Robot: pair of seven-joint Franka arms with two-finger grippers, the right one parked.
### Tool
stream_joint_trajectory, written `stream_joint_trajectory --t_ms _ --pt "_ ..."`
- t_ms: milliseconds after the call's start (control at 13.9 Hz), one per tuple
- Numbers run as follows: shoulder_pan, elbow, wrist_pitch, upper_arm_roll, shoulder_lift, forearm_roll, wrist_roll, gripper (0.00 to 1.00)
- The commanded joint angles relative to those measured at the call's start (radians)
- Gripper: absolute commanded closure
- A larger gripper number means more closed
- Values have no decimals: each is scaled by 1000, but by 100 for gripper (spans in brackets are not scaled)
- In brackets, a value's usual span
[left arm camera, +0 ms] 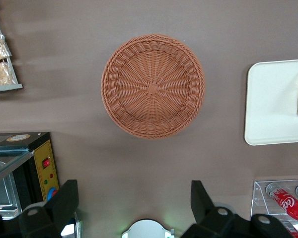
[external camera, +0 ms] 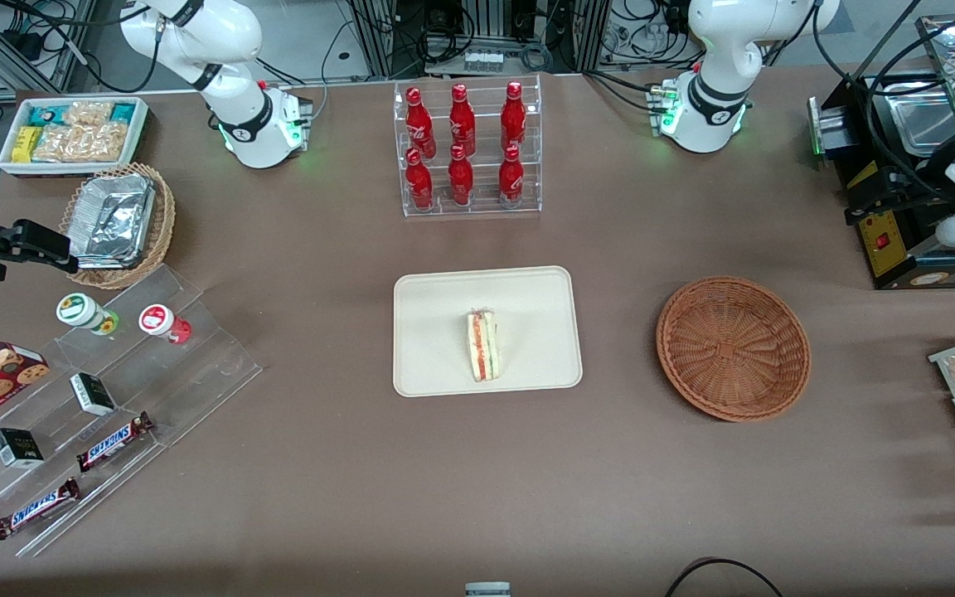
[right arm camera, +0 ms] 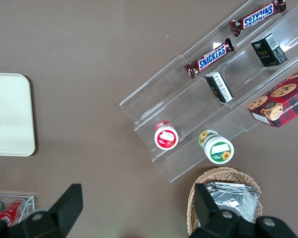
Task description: Place sandwich from basket to tray
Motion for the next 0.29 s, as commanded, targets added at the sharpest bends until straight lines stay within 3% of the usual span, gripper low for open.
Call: stream_joint_trajectory --t_ms 0,216 --pt "-13 12 -5 8 -8 0 20 0" --pt "-11 45 -5 11 10 -4 17 0"
